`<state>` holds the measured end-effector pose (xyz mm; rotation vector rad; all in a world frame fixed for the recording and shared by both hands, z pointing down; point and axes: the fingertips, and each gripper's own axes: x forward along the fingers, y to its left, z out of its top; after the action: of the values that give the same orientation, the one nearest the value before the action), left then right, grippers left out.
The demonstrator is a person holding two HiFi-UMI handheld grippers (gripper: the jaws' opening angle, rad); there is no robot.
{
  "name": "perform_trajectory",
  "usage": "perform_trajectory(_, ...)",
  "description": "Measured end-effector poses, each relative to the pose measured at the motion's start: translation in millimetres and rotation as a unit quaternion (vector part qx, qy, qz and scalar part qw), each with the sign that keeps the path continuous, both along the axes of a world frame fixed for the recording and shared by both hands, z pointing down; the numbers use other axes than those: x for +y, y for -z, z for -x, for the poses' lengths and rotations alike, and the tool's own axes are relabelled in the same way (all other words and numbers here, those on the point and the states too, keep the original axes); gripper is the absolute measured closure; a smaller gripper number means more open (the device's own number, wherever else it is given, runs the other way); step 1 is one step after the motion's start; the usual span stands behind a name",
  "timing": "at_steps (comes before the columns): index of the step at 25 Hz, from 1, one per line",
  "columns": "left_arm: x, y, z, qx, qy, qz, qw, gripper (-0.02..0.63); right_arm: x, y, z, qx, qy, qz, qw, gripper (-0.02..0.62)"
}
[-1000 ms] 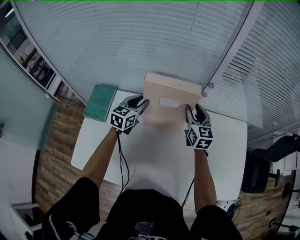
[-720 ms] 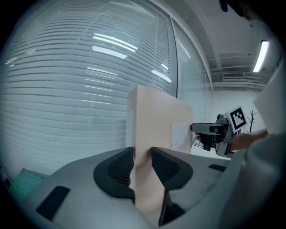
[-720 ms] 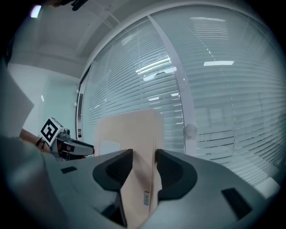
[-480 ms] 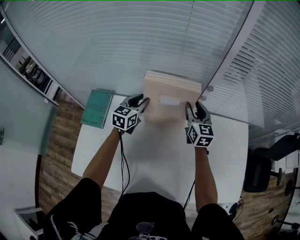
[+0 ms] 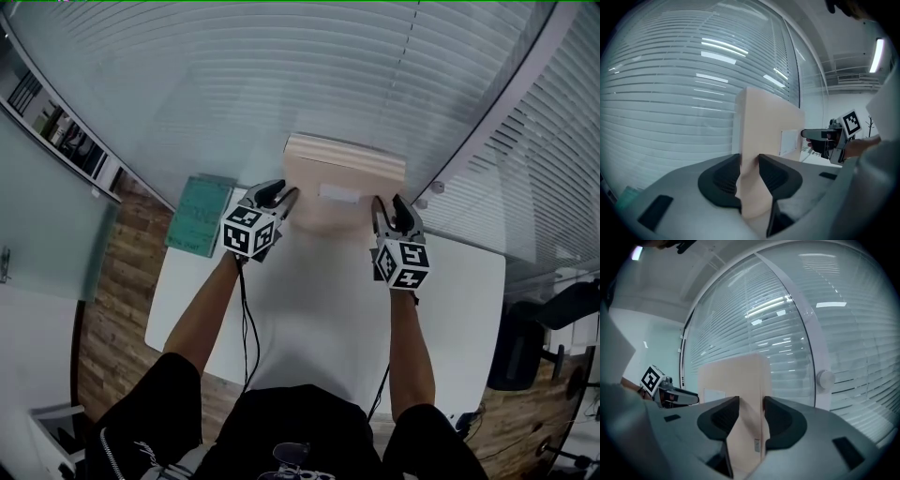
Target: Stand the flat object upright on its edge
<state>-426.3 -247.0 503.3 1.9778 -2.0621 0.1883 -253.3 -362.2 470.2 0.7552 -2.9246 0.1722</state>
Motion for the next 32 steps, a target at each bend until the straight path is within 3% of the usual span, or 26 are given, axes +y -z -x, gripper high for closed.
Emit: perform_trajectory(32, -1, -15, 7, -0.002, 0.009, 0.009, 0.9999, 0.468, 0, -16, 7, 0.006, 0.008, 0.016, 1.000, 0.416)
